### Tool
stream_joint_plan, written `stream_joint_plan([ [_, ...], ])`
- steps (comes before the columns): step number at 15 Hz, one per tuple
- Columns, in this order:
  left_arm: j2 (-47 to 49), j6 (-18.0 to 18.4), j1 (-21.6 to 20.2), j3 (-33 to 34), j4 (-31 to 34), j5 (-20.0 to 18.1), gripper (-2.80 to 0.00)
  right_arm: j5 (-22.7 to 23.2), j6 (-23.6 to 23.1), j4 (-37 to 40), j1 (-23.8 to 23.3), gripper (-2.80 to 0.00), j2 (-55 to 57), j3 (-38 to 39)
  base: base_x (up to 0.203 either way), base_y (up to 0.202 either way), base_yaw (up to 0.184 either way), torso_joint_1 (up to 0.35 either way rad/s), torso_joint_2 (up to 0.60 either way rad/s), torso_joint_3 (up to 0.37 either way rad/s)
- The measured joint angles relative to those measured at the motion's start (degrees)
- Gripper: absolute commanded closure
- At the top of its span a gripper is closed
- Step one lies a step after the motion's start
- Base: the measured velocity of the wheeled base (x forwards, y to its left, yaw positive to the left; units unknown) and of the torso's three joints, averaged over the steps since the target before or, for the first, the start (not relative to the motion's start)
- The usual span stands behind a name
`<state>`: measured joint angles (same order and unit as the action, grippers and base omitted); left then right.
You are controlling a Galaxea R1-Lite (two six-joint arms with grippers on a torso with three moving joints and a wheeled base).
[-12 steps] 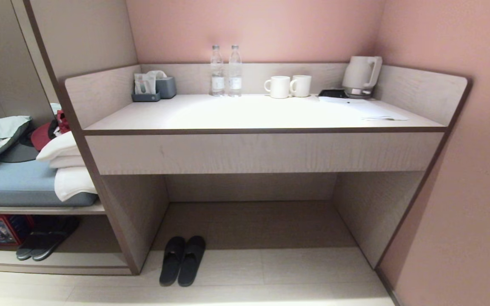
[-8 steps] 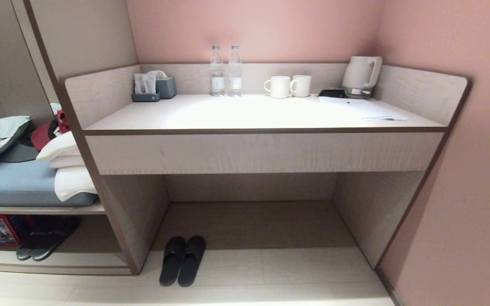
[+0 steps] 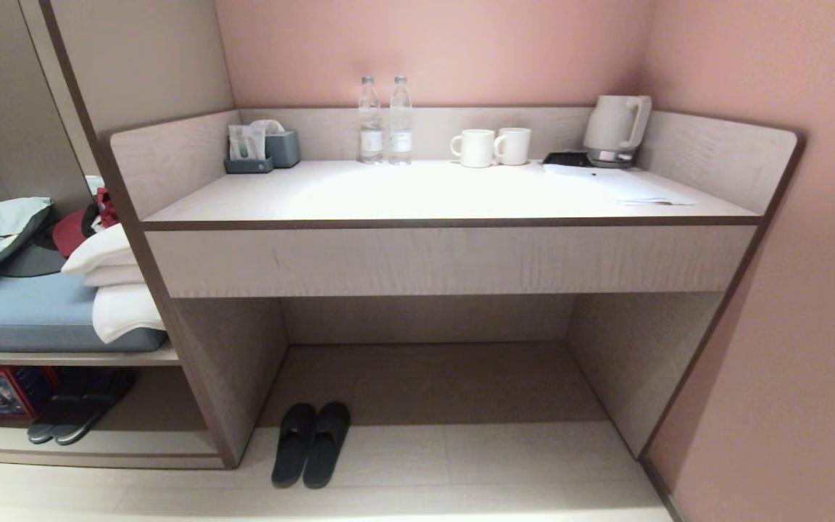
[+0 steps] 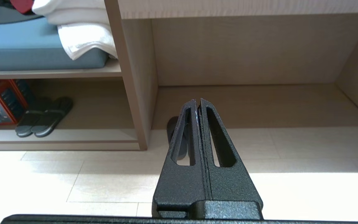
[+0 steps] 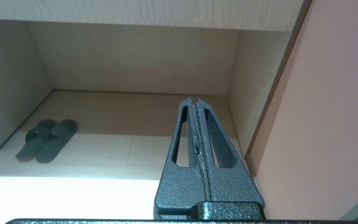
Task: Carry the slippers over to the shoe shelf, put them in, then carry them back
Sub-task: Pick up the slippers on the floor
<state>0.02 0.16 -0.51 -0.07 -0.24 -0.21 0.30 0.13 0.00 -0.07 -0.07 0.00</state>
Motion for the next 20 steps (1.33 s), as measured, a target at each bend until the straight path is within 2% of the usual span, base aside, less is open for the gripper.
stream_joint_plan([
  [20,0.0,0.46,0.0,-0.04,0.11,-0.03,0.0,0.02,-0.04,0.0,0.0,0.0,0.0,0.0,0.0,0.0,0.0,0.003,0.0,-0.192],
])
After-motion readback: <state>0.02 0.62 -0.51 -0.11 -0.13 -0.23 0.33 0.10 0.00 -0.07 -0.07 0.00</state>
